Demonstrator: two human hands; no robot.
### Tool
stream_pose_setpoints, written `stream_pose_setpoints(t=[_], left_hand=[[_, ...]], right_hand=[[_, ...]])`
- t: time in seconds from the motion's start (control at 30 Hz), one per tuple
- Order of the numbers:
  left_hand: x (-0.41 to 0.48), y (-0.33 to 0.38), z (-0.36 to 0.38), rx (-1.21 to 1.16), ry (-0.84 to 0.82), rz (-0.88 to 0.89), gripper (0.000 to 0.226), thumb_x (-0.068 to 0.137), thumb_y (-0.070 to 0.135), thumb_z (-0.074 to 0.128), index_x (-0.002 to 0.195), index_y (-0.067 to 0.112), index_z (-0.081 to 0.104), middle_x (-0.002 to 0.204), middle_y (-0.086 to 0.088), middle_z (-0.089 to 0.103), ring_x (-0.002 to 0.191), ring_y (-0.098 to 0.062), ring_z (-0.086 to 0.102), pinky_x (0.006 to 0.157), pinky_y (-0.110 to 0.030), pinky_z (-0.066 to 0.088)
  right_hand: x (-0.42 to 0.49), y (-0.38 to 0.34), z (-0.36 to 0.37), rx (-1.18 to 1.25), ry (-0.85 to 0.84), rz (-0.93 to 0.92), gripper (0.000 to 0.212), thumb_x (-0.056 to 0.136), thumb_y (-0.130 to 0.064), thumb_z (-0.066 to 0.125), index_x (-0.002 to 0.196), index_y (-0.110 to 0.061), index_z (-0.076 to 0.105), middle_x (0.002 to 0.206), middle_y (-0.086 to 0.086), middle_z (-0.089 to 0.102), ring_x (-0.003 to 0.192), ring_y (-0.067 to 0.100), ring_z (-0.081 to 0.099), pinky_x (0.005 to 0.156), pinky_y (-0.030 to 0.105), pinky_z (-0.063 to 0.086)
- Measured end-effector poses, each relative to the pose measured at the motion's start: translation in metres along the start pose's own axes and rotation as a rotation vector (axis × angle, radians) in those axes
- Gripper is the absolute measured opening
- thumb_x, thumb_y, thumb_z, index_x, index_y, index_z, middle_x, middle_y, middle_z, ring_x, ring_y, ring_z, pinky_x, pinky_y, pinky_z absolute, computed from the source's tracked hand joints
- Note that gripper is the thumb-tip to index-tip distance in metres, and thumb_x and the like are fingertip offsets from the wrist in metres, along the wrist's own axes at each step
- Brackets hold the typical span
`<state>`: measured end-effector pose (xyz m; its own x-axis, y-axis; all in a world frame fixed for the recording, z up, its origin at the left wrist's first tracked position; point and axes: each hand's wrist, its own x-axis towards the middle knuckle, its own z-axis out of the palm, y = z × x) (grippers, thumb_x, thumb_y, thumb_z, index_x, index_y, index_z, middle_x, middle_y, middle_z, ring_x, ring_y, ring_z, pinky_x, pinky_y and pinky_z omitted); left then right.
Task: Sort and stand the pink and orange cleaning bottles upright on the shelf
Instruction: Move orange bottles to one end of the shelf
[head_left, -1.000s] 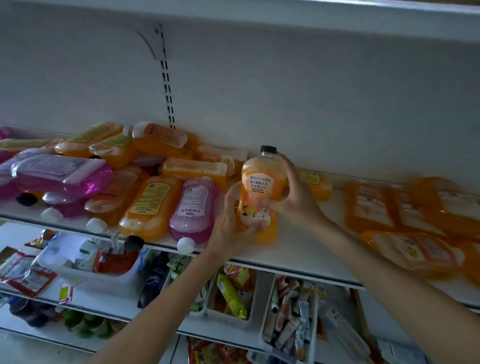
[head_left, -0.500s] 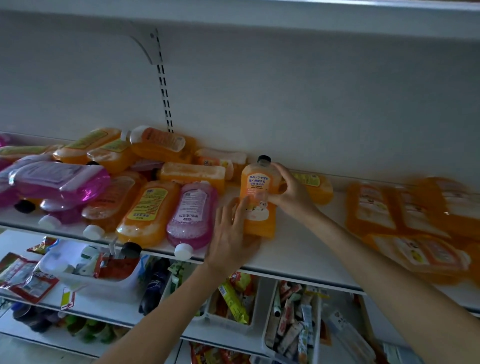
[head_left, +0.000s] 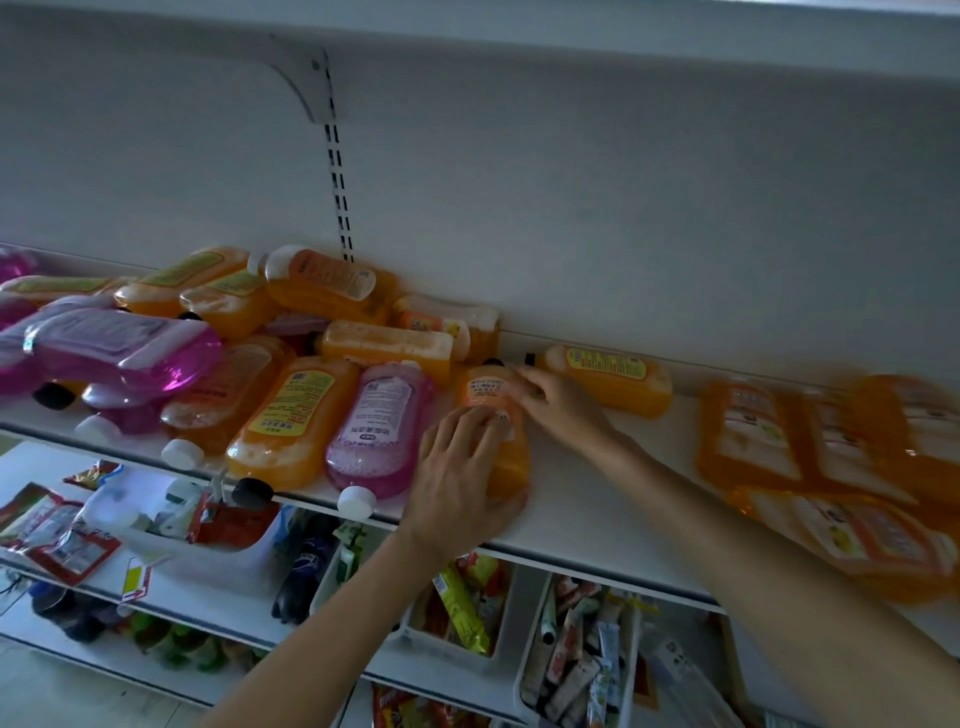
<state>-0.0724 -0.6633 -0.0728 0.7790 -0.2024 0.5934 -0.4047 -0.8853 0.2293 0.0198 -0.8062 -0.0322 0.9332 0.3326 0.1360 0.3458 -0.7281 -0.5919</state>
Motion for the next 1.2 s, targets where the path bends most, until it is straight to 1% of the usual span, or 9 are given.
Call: stream_pose_setpoints(t=[0.17,0.3,0.37,0.5,0.6,0.7,0.93,1.1,1.2], left_hand=[[0.005,0.001,-0.003,0.039,0.007,-0.025,0.055,0.061,0.051,0.053,0.108,0.021,0.061,0.116,-0.005,0.058,0.109,-0.029,0.051,0.085,-0.041,0.042],[0.007,0.003,-0.002,0.030,-0.007,-0.062,0.054,0.056,0.050,0.054,0.103,0.025,0.060,0.110,-0.005,0.058,0.103,-0.030,0.053,0.082,-0.043,0.043],[0.008,0.003,-0.002,0.036,-0.008,-0.064,0.053,0.056,0.051,0.054,0.102,0.024,0.060,0.110,-0.005,0.058,0.100,-0.030,0.053,0.080,-0.042,0.043],[0.008,0.002,-0.001,0.049,0.026,-0.077,0.048,0.066,0.055,0.054,0.101,0.023,0.062,0.109,-0.006,0.059,0.098,-0.029,0.053,0.080,-0.040,0.042],[0.009,0.002,0.001,0.057,0.040,-0.090,0.047,0.070,0.056,0.052,0.100,0.022,0.064,0.109,-0.006,0.059,0.097,-0.028,0.054,0.080,-0.041,0.043],[0.008,0.004,0.000,0.053,0.036,-0.098,0.046,0.070,0.054,0.052,0.099,0.021,0.064,0.108,-0.006,0.060,0.096,-0.029,0.055,0.080,-0.041,0.044],[0.007,0.003,0.001,0.056,0.077,-0.047,0.042,0.072,0.052,0.051,0.096,0.021,0.067,0.106,-0.004,0.063,0.102,-0.027,0.056,0.085,-0.042,0.041],[0.012,0.010,-0.004,0.049,0.058,-0.027,0.047,0.072,0.053,0.047,0.092,0.018,0.070,0.104,0.001,0.068,0.103,-0.023,0.060,0.082,-0.042,0.047],[0.016,0.020,-0.014,-0.027,-0.039,-0.138,0.074,0.072,0.070,0.031,0.118,0.019,0.059,0.120,0.002,0.061,0.118,-0.020,0.049,0.093,-0.040,0.036]], right_hand=[[0.005,0.021,-0.022,-0.492,0.231,-0.215,0.046,0.087,-0.017,0.060,0.131,-0.012,0.050,0.131,0.007,0.053,0.123,0.024,0.044,0.101,0.034,0.033],[0.007,0.039,-0.033,-0.577,0.044,0.085,0.083,0.071,-0.047,0.075,0.139,-0.028,0.033,0.145,0.008,0.031,0.136,0.031,0.024,0.105,0.050,0.025],[0.006,0.044,-0.037,-0.596,0.030,0.151,0.091,0.069,-0.052,0.074,0.143,-0.026,0.028,0.146,0.008,0.033,0.135,0.031,0.028,0.106,0.048,0.027],[0.004,0.035,-0.049,-0.797,0.067,0.045,0.060,0.083,-0.035,0.062,0.136,-0.022,0.037,0.130,0.010,0.052,0.116,0.031,0.051,0.088,0.037,0.044],[-0.001,0.023,-0.060,-0.782,0.039,0.000,0.051,0.085,-0.048,0.056,0.127,-0.023,0.045,0.122,0.007,0.060,0.106,0.030,0.058,0.076,0.032,0.042],[-0.008,0.014,-0.064,-0.764,0.018,-0.002,0.060,0.083,-0.058,0.055,0.130,-0.023,0.045,0.124,0.008,0.060,0.110,0.031,0.057,0.079,0.034,0.043],[-0.023,0.016,-0.074,-0.397,0.066,0.100,0.066,0.077,-0.062,0.060,0.133,-0.028,0.048,0.130,0.002,0.057,0.114,0.024,0.055,0.087,0.033,0.042],[-0.034,0.015,-0.075,0.318,0.080,0.124,0.063,0.077,-0.056,0.057,0.130,-0.022,0.053,0.127,0.003,0.059,0.095,0.014,0.062,0.079,0.029,0.053],[-0.040,0.004,-0.068,0.612,0.065,0.056,0.054,0.086,-0.041,0.053,0.137,-0.026,0.043,0.132,0.003,0.054,0.101,0.011,0.061,0.079,0.024,0.054]])
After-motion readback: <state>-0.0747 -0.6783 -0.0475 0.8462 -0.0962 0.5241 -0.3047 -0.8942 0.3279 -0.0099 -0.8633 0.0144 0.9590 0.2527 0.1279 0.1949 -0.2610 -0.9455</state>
